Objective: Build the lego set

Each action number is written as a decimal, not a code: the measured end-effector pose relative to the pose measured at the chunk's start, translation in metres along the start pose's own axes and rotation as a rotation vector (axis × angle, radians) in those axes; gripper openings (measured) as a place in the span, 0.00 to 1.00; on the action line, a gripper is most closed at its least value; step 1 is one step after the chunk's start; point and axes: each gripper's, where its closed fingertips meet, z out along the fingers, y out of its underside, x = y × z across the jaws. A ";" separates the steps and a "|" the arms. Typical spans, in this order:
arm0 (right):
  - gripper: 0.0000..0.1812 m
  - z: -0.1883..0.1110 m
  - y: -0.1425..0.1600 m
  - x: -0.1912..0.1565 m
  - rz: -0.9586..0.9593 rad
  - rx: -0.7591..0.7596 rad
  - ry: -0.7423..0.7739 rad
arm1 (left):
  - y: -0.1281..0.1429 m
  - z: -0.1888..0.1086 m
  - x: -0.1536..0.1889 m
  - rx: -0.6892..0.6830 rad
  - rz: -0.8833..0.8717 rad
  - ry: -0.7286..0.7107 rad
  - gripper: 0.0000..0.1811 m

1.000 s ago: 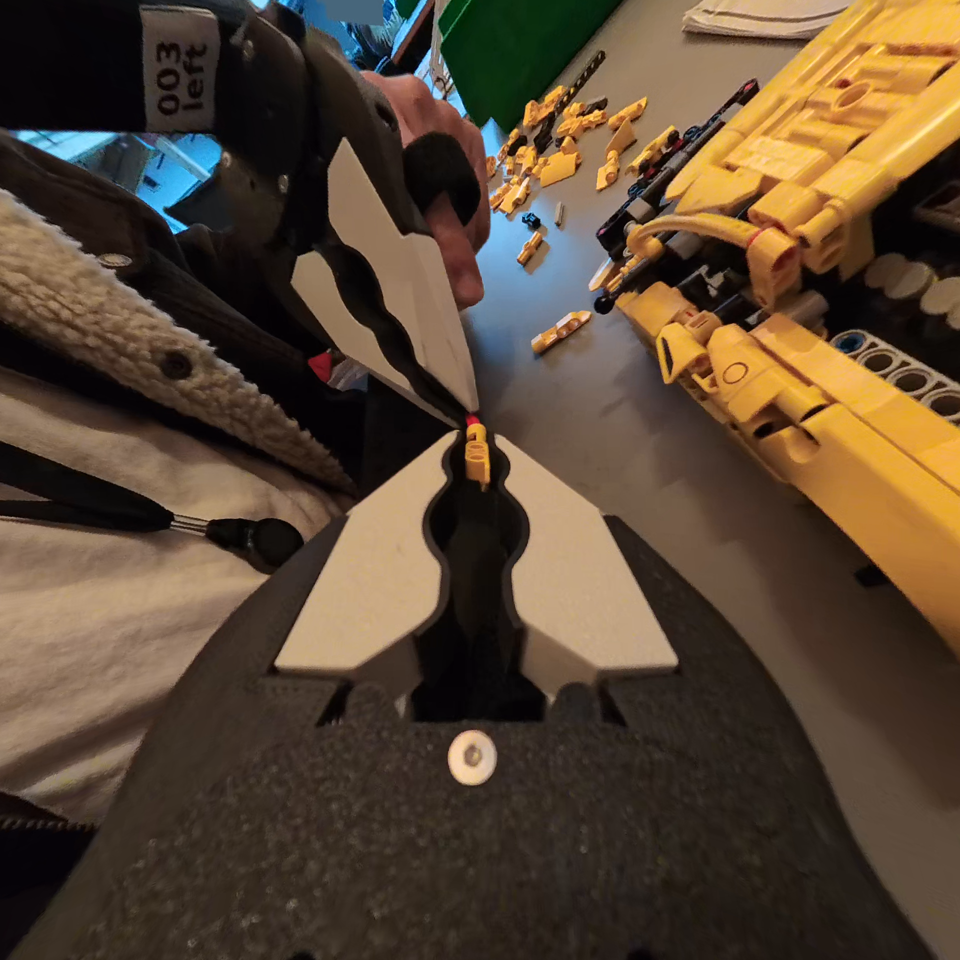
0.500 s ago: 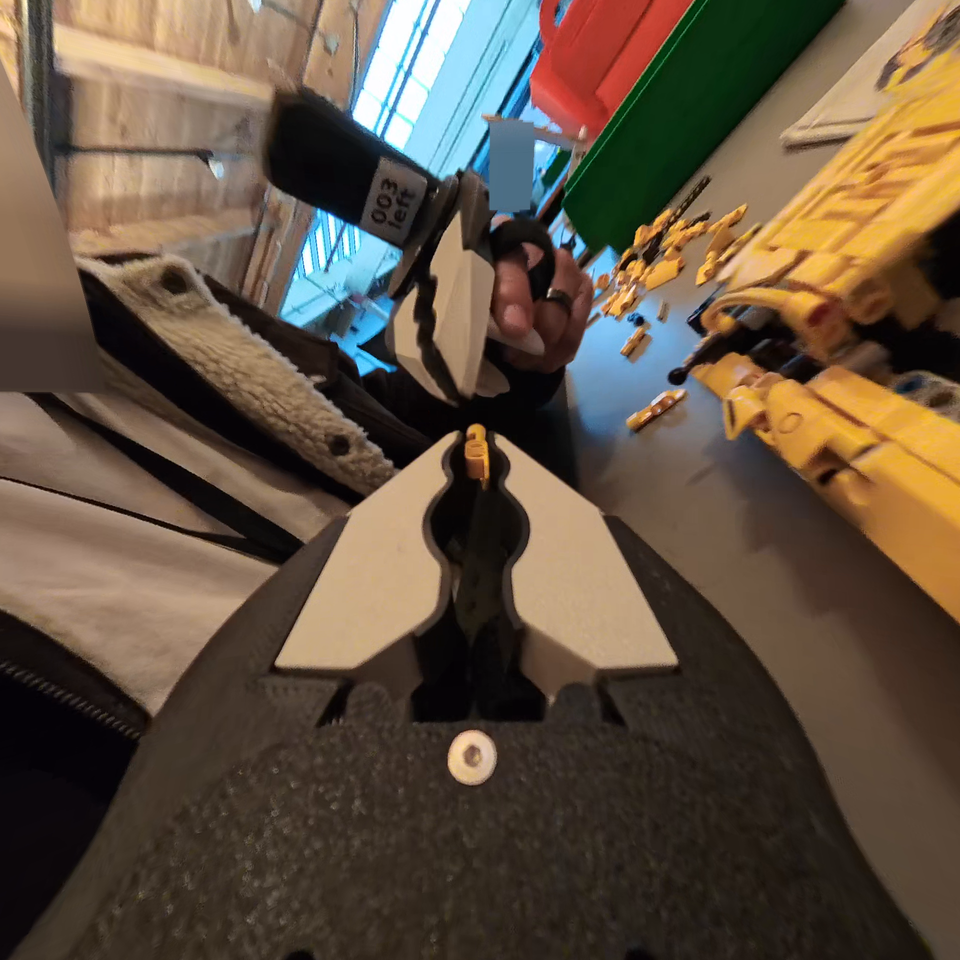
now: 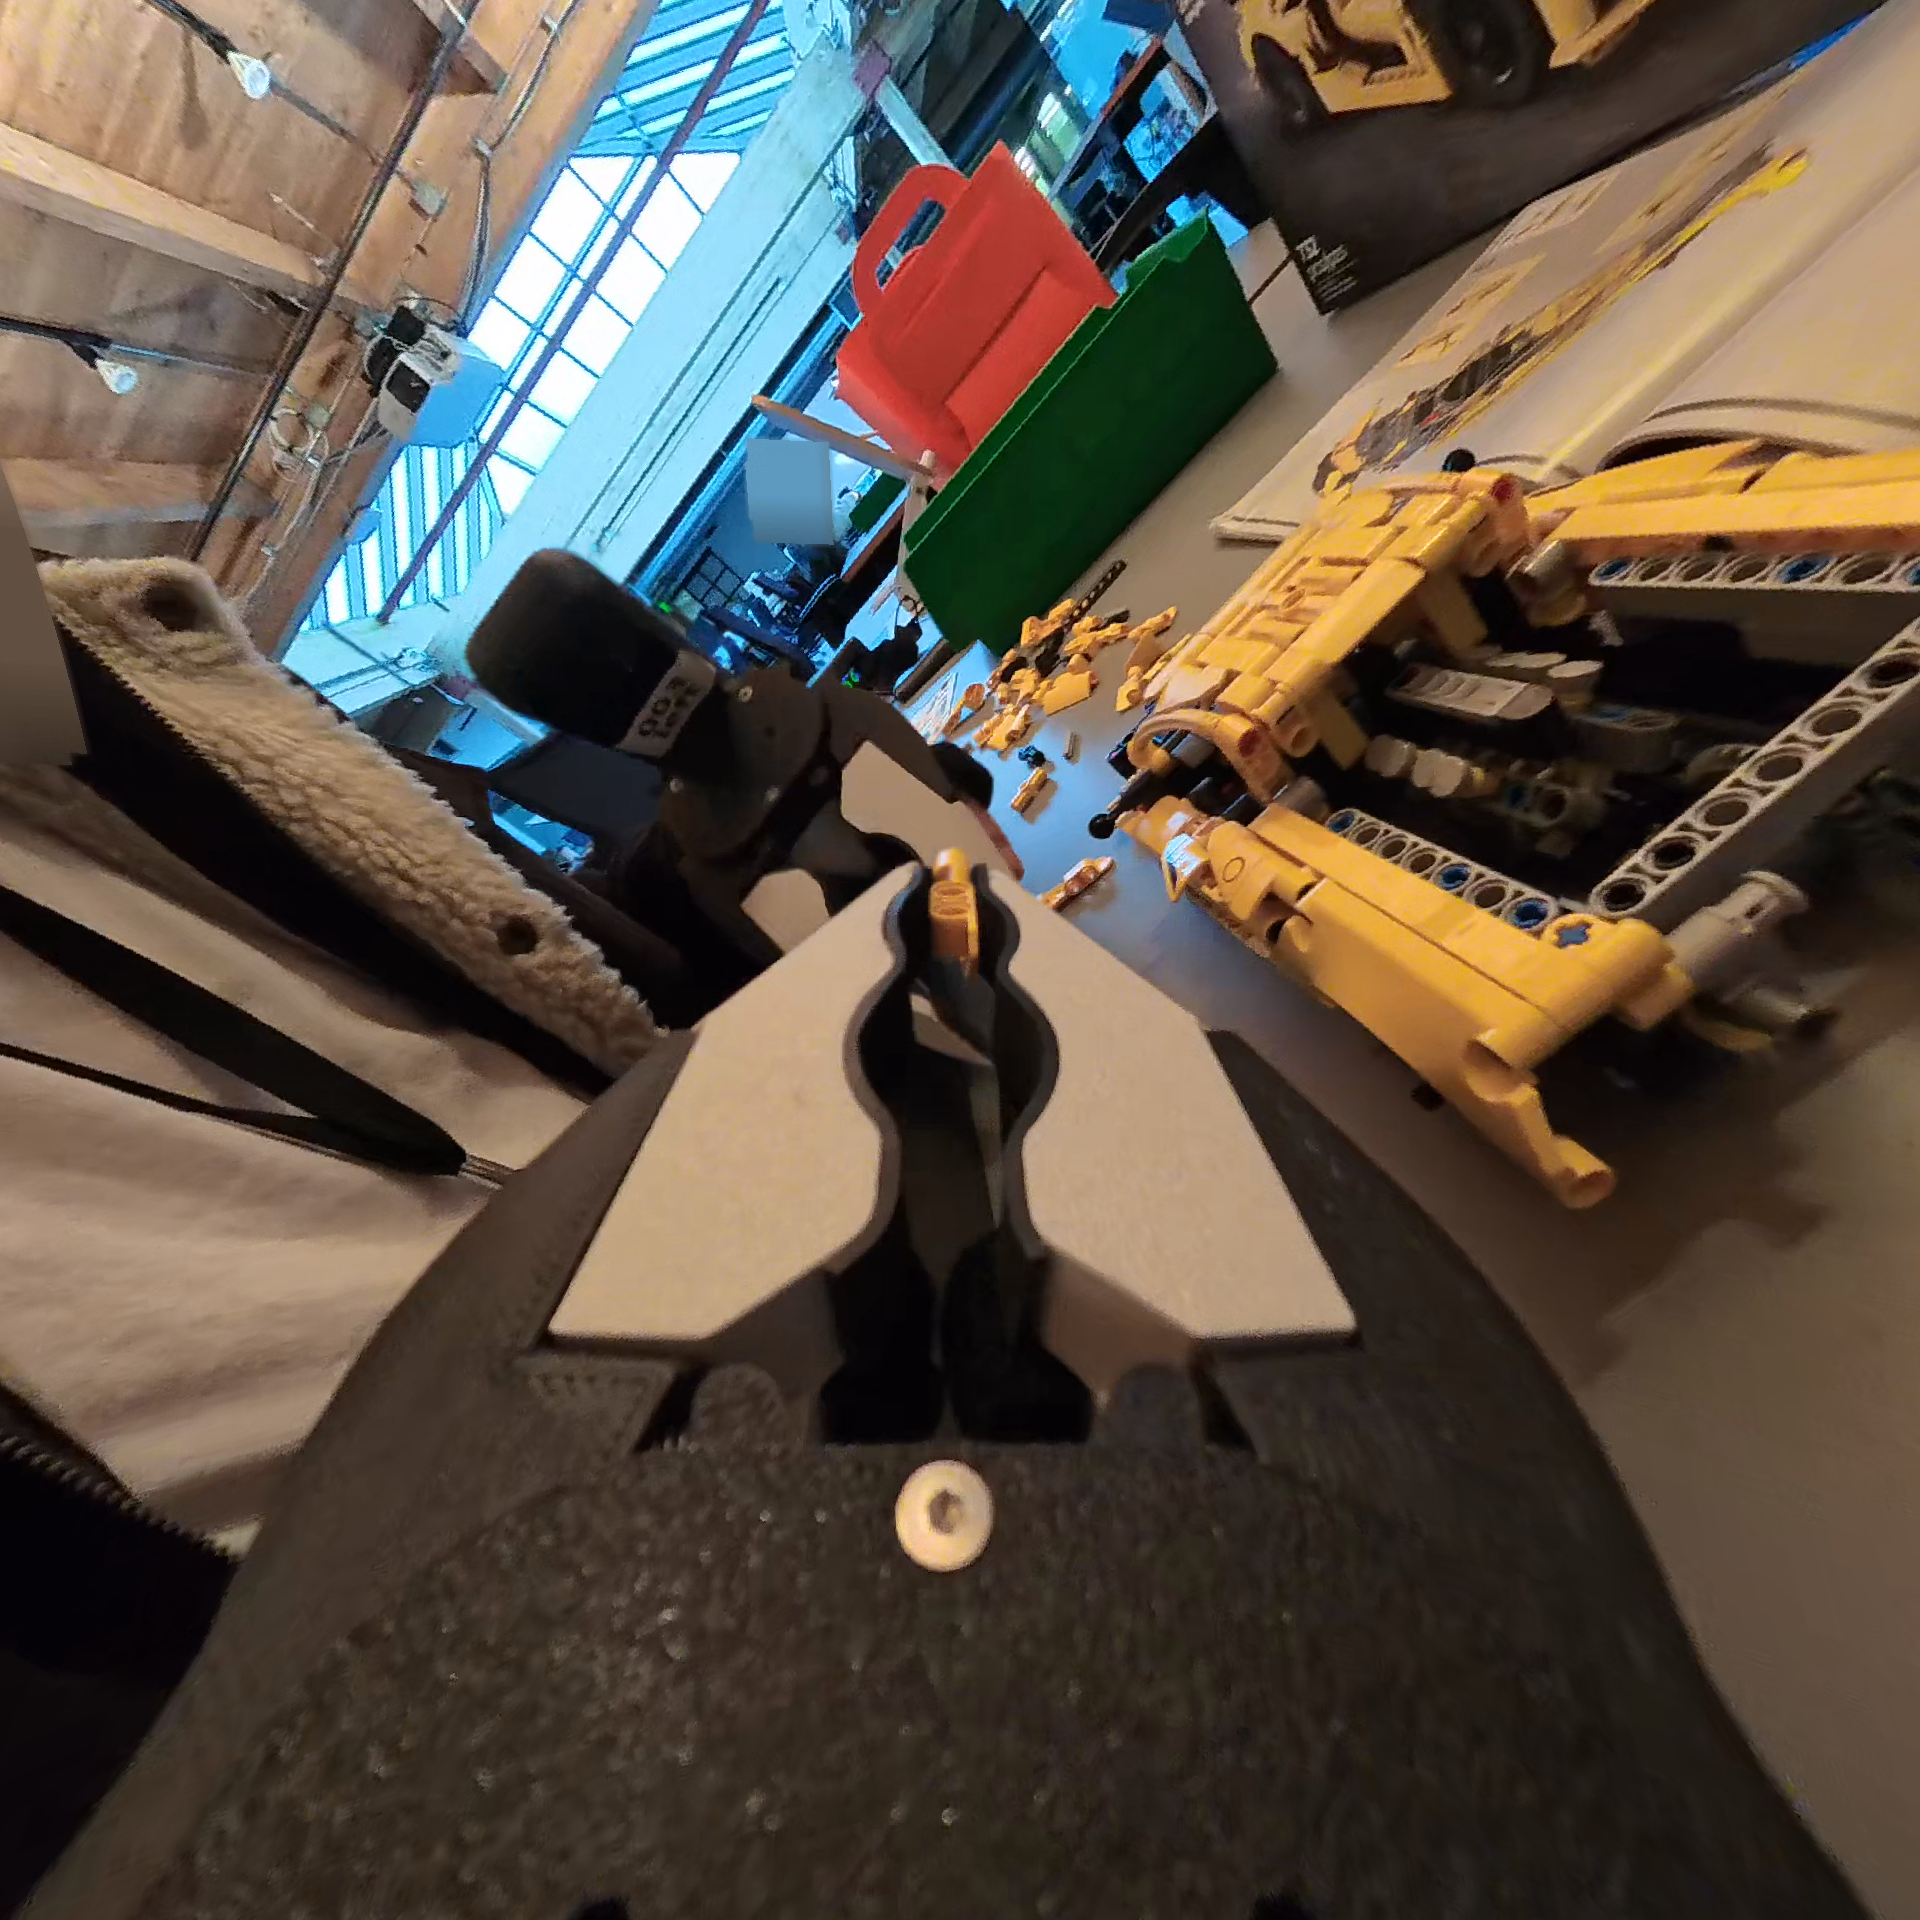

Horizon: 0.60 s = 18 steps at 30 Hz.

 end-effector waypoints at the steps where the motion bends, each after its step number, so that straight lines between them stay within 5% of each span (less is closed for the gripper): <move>1: 0.03 0.000 0.000 0.000 -0.003 0.003 -0.002 | -0.001 0.003 -0.003 0.004 0.029 -0.029 0.15; 18: 0.03 -0.001 -0.001 -0.001 -0.014 0.010 -0.016 | 0.004 0.034 -0.004 -0.016 0.131 0.109 0.03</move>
